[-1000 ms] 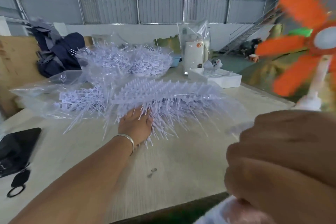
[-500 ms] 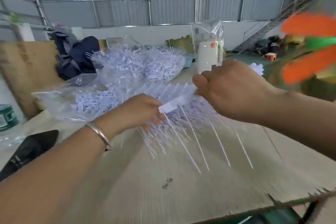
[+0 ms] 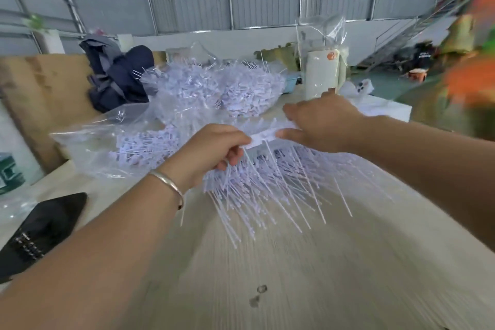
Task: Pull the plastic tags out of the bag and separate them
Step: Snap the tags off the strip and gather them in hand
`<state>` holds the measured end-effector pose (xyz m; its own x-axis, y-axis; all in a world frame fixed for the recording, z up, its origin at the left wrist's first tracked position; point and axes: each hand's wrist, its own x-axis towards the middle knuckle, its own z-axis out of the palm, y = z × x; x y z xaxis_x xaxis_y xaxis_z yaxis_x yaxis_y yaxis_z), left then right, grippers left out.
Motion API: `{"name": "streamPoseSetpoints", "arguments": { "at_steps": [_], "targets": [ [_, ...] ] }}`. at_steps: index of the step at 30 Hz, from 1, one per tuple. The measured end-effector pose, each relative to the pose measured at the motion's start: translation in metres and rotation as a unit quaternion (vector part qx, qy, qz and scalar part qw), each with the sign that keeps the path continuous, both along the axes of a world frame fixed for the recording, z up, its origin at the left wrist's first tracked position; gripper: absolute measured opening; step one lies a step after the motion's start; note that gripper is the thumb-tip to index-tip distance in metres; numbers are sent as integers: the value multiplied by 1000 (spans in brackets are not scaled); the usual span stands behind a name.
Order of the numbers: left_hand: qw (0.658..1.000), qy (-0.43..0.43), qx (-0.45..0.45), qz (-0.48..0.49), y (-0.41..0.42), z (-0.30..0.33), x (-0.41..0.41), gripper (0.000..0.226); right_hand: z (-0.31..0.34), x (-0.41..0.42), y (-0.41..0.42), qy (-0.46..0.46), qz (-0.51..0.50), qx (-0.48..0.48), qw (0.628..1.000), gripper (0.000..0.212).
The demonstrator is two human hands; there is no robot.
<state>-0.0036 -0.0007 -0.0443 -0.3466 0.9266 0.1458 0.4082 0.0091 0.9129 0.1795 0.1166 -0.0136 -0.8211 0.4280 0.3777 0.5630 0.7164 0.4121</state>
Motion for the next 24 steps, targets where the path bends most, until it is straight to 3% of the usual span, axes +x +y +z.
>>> {"name": "streamPoseSetpoints", "arguments": {
  "at_steps": [3, 7, 12, 15, 19, 20, 24],
  "targets": [
    [994, -104, 2, 31, 6, -25, -6, 21, -28, -14, 8, 69, -5, -139, 988, 50],
    [988, -151, 22, 38, 8, -52, -11, 20, -73, -34, 5, 172, -8, -260, 950, 50],
    [991, -127, 43, 9, 3, -66, -15, 19, -106, -39, 2, 324, 41, -249, 912, 50],
    [985, -162, 55, -17, -1, -66, -15, 19, -106, -35, 4, 389, 101, -315, 860, 47],
    [981, -187, 43, -17, 0, -66, -14, 18, -102, -31, -4, 501, 178, -478, 700, 28],
    [982, -186, 44, -12, 1, -66, -14, 19, -101, -31, -5, 513, 184, -496, 676, 19],
    [981, -186, 43, -17, 2, -66, -14, 15, -98, -29, -7, 499, 172, -536, 659, 10]
  ]
}}
